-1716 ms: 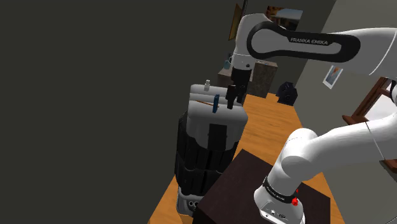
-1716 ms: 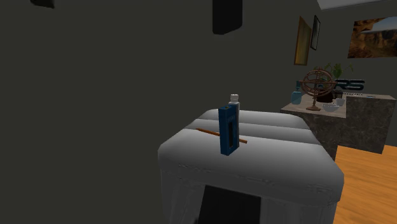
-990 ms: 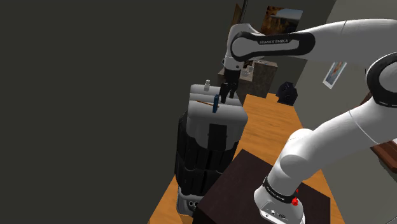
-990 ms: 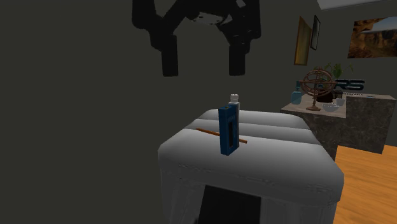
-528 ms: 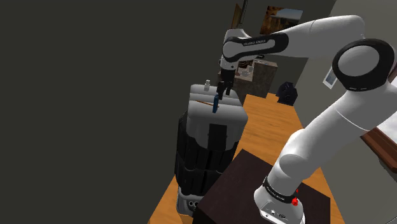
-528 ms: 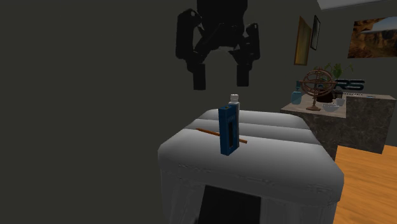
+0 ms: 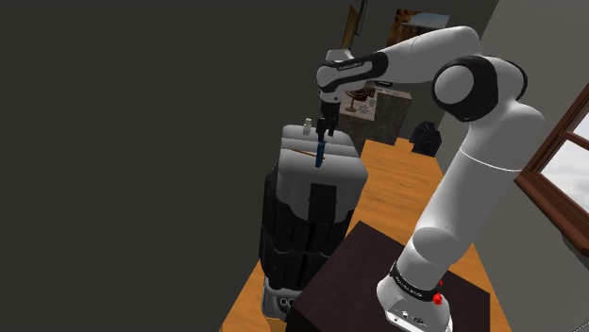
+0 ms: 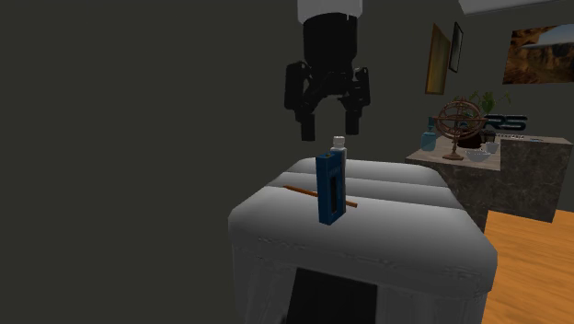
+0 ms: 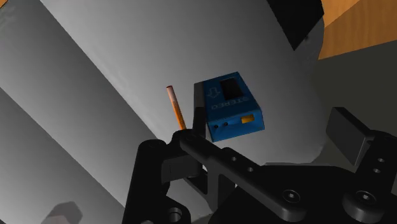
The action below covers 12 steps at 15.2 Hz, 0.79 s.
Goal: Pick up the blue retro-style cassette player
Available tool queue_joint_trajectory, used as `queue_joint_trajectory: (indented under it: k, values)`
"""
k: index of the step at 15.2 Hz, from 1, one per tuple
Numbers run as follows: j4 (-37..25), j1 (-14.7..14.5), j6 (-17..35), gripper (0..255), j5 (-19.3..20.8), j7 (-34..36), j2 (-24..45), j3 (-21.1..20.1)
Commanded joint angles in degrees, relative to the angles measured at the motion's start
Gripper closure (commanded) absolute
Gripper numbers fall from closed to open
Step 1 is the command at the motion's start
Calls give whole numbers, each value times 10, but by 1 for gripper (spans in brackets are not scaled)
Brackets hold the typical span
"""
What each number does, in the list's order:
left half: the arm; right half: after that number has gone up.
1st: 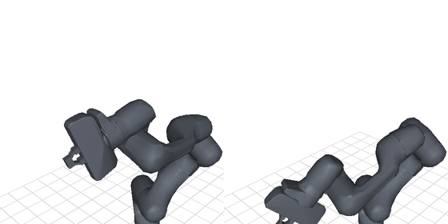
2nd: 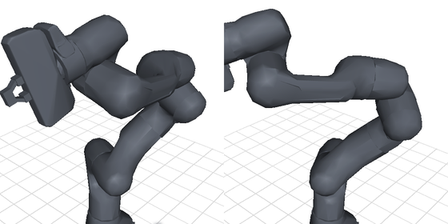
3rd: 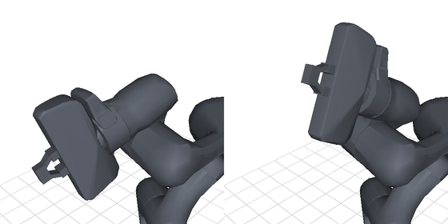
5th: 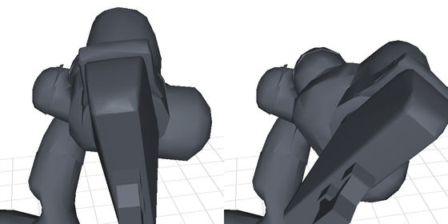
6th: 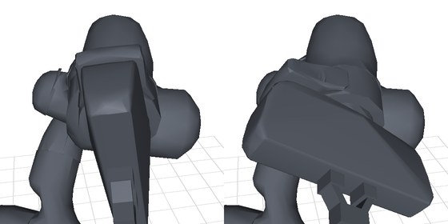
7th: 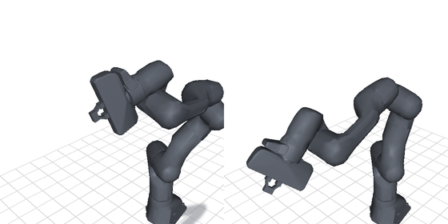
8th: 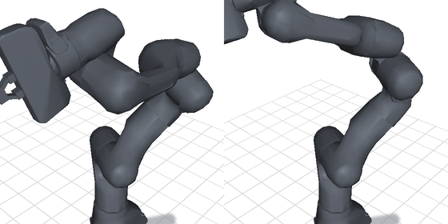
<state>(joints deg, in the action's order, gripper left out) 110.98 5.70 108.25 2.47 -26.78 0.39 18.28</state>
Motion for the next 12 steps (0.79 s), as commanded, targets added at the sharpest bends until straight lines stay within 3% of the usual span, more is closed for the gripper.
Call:
queue_joint_trajectory:
  k: [1, 11, 12]
  values:
    - [-46, 8, 1, 0, -13, -23, 47, 7]
    - [-12, 11, 57, 0, -20, -28, 69, 7]
    - [-13, 11, 56, 255, -21, -28, 70, 7]
